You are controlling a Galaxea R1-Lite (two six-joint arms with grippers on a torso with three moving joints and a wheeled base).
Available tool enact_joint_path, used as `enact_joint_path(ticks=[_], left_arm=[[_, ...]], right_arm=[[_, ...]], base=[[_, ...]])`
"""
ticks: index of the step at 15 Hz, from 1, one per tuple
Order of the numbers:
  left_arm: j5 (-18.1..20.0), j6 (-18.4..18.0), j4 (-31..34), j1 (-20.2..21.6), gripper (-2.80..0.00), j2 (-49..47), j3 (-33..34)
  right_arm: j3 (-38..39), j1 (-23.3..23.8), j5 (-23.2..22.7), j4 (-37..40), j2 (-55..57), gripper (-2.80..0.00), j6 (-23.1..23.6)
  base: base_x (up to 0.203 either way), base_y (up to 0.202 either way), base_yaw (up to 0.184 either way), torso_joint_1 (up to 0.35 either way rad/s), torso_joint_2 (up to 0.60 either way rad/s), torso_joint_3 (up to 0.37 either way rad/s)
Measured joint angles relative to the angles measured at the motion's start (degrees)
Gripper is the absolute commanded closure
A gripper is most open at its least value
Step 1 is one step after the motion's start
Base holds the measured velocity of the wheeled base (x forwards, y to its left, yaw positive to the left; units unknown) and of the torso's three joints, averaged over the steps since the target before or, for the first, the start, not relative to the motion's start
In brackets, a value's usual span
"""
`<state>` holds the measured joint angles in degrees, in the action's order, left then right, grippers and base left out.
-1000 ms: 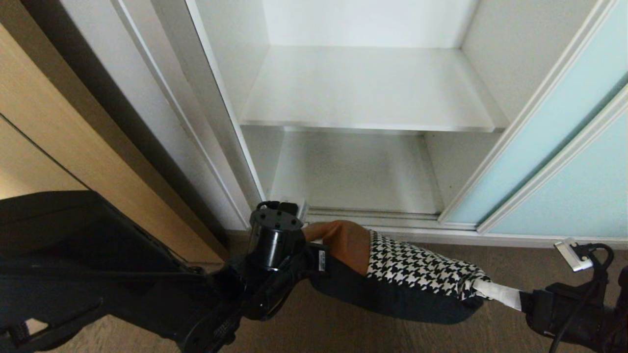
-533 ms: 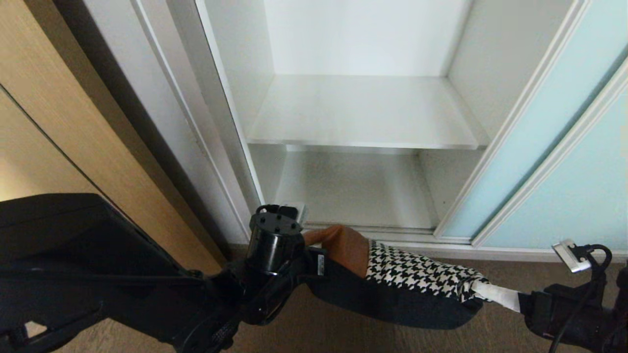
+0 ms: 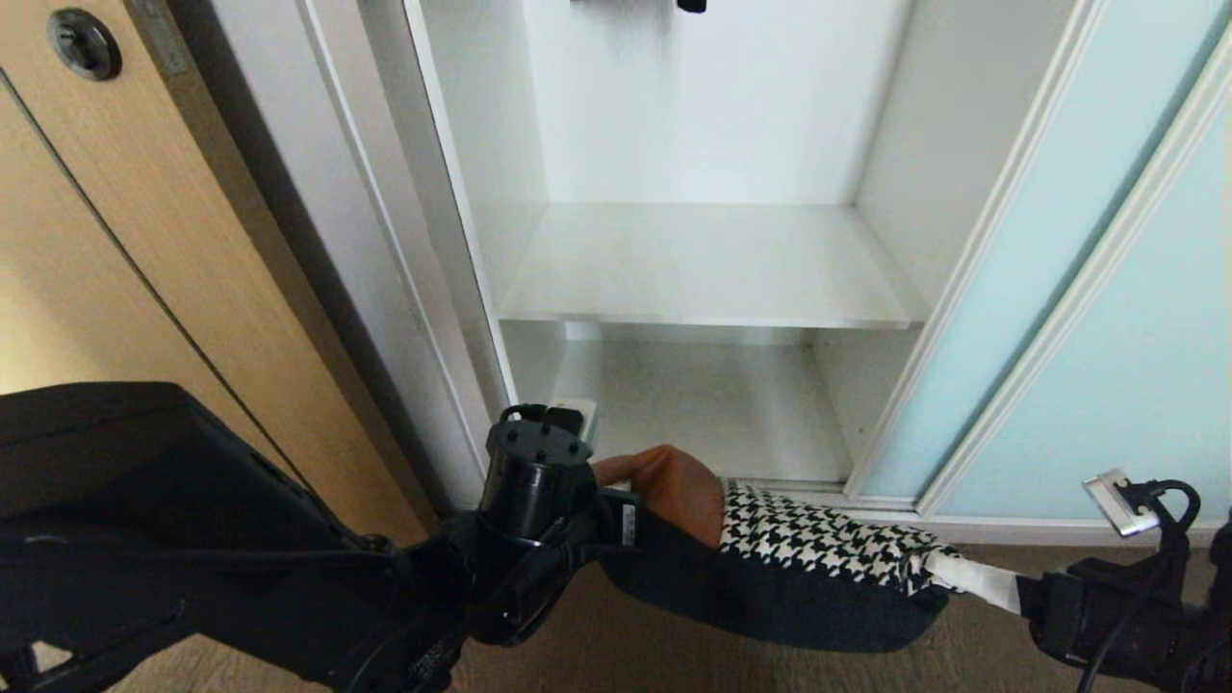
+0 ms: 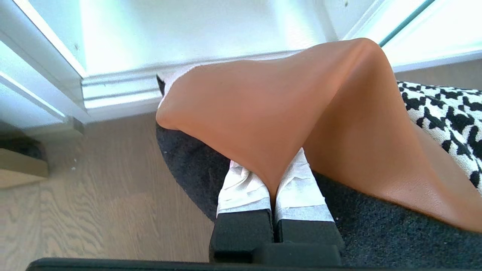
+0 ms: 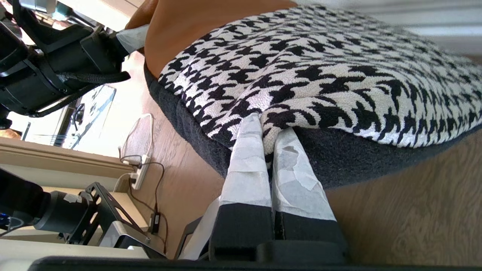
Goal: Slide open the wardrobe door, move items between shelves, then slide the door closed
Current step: Place the pillow on the higher shelf
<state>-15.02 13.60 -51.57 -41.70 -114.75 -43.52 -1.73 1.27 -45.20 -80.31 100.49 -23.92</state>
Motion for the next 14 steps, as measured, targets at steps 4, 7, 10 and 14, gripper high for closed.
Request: enact_joint_path(ticks=[4, 7, 10, 14], left_arm=[[0.0, -0.1, 0.0, -0.1, 0.0, -0.1, -0.2], [0.0, -0.1, 0.0, -0.1, 0.0, 0.0, -0.3], [0.0, -0.1, 0.0, -0.1, 0.0, 0.1, -0.3], [0.1, -0.1, 0.0, -0.2, 0.0, 0.2, -0.5]], right_arm=[[0.2, 0.0, 0.0, 0.0, -0.1, 0.0, 0.0], [0.3, 0.0, 0.0, 0.0, -0.1, 0.0, 0.2], [0.3, -0.1, 0.0, 0.0, -0.2, 0.0, 0.1], [0.3, -0.1, -0.1, 0.0, -0.3, 0.0, 0.2]], base=[[0.0, 0.0, 0.0, 0.002, 0.0, 0.207], [0.0, 0.0, 0.0, -0.001, 0.0, 0.205], [0.0, 0.0, 0.0, 0.004, 0.0, 0.199], [0.0, 0.0, 0.0, 0.003, 0.0, 0.203]])
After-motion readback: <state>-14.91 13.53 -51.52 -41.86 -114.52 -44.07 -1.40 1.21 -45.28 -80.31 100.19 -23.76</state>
